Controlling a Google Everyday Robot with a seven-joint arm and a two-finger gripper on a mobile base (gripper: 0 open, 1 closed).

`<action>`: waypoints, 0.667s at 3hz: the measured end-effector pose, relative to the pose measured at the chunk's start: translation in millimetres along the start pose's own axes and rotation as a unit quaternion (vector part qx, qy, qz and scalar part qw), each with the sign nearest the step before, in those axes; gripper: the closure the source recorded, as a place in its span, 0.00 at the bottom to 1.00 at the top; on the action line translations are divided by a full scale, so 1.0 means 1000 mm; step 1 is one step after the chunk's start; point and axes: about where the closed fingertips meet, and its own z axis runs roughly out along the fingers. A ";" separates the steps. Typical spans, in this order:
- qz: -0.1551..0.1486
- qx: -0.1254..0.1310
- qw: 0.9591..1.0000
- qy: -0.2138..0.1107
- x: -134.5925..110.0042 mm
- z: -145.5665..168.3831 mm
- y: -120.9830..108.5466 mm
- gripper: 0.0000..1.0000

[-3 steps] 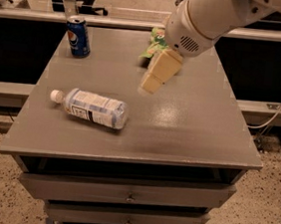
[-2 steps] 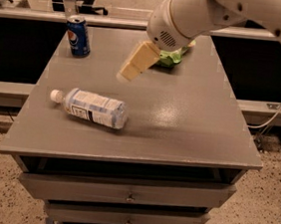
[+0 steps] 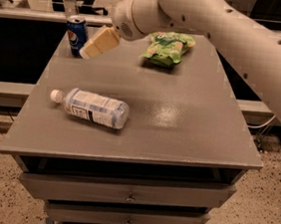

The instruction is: Move pepsi can near green rice chip bag

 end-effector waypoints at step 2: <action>0.029 0.021 0.998 -0.042 -0.005 0.085 -0.026 0.00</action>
Offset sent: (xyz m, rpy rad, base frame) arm 0.1008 0.0855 -0.0478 0.1646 -0.0054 -0.0627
